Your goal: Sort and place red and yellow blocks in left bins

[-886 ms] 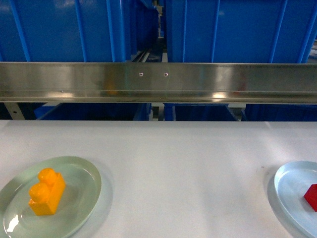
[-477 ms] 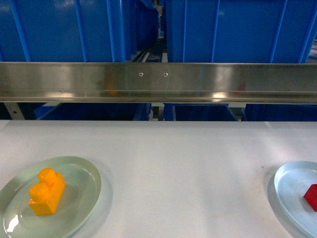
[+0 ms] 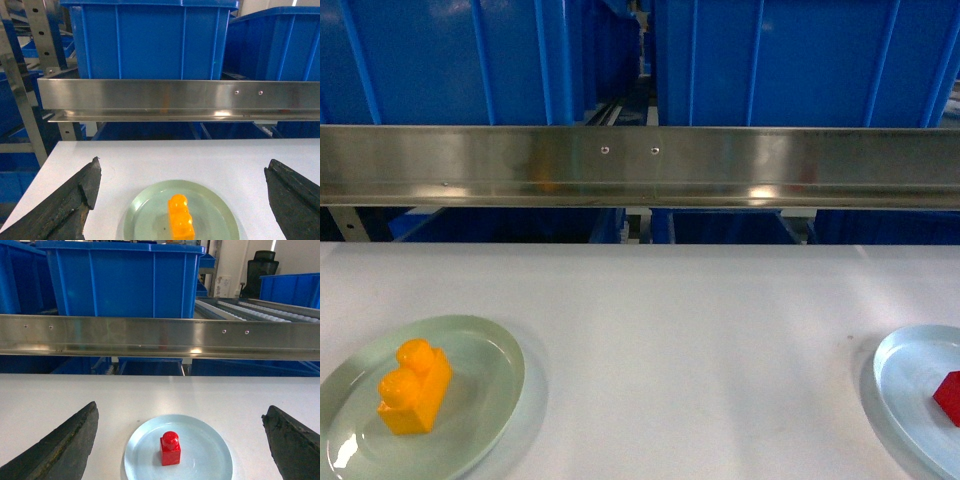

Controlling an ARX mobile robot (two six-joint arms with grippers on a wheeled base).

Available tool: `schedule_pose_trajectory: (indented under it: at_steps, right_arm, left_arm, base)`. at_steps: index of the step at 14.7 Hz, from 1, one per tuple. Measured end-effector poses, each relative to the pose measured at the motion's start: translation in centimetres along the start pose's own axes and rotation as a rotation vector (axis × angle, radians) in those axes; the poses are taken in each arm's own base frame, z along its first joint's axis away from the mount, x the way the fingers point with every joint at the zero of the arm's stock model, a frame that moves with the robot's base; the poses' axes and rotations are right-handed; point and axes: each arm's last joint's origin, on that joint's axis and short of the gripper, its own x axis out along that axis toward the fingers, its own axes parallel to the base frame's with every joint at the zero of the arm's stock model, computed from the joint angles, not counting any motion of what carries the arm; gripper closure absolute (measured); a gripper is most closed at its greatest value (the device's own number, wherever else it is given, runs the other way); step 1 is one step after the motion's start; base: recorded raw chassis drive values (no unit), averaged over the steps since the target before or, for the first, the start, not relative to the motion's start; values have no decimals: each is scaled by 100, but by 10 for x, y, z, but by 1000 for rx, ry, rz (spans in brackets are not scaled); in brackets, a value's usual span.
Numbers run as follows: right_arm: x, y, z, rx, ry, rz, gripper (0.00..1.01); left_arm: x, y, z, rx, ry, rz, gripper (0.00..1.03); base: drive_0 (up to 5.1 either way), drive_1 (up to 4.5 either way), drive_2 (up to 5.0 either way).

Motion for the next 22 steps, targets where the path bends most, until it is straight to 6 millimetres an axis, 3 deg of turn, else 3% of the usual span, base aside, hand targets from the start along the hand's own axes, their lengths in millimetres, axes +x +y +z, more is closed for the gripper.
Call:
schedule_pose_trajectory:
  at_steps: [10, 12, 14, 17, 22]
  right_arm:
    - [0, -5, 0, -7, -4, -22, 3]
    - [10, -6, 5, -6, -35, -20, 3]
    - [22, -3, 7, -1, -19, -6, 3]
    - [51, 5, 32, -4, -55, 32, 3]
    - [136, 12, 37, -55, 38, 71, 3]
  left_arm:
    - [3, 6, 5, -12, -45, -14, 5]
    - [11, 12, 6, -42, -30, -40, 5]
    - [20, 20, 9, -79, -5, -45, 5]
    - [41, 30, 33, -103, -29, -71, 5]
    - [129, 38, 39, -119, 95, -134, 5]
  base:
    - [0, 0, 0]
    - [0, 0, 0]
    - [0, 0, 0]
    - [0, 0, 0]
    - [0, 0, 0]
